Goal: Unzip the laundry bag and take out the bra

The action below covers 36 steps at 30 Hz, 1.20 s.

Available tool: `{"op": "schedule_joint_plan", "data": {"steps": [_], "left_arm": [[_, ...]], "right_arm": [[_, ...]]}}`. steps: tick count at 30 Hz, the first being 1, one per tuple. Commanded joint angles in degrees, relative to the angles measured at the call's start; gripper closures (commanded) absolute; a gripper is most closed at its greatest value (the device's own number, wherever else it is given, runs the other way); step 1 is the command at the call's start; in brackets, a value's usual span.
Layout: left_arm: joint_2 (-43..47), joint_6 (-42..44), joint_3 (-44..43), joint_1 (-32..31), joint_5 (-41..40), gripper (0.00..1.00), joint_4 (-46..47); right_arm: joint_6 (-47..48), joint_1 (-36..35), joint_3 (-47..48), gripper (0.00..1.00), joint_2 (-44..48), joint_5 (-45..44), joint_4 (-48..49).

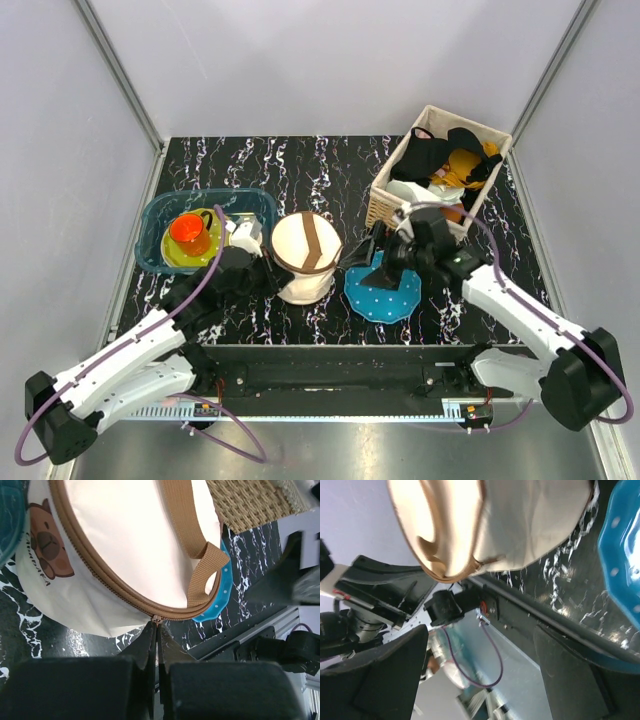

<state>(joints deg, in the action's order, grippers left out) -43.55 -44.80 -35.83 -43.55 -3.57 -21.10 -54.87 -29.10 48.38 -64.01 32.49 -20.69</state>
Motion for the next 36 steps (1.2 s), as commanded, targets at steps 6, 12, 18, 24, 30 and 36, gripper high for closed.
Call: {"op": "schedule_joint_plan", "data": {"steps": [6,12,18,24,30,36], "left_arm": [[-2.24,-2.49,-1.43,-3.29,-2.49,1.0,2.73],[-2.33,-2.84,-2.4,-4.52,-2.93,1.0,2.73],[-1.8,-2.76,-3.1,-5.23,-4.16,1.0,2.12],[1.45,2.51,-5.99,-4.44,-8.73,1.0,-5.6],[3.64,6.03,-6.53,-0.75,-7.59,1.0,-8.42],[4.62,7.88,-5.65,1.45,-6.45,1.0,-8.79]], "right_arm": [[-22.56,-12.55,-2.51,0.09,-11.65,-2.0,27.27],[-24.93,-13.88,-1.54,0.21,-17.46,-2.61,34.92],[-21.08,-14.05,0.04,0.85,-17.65,-7.43,33.01],[-8.87,-13.09,4.26,1.0,-15.53,-6.49,22.2],[11.16,-8.96,10.41,1.0,-18.17,7.04,5.85],[29.81,-2.55,17.97,1.0,-20.71,17.38,-12.26]]}}
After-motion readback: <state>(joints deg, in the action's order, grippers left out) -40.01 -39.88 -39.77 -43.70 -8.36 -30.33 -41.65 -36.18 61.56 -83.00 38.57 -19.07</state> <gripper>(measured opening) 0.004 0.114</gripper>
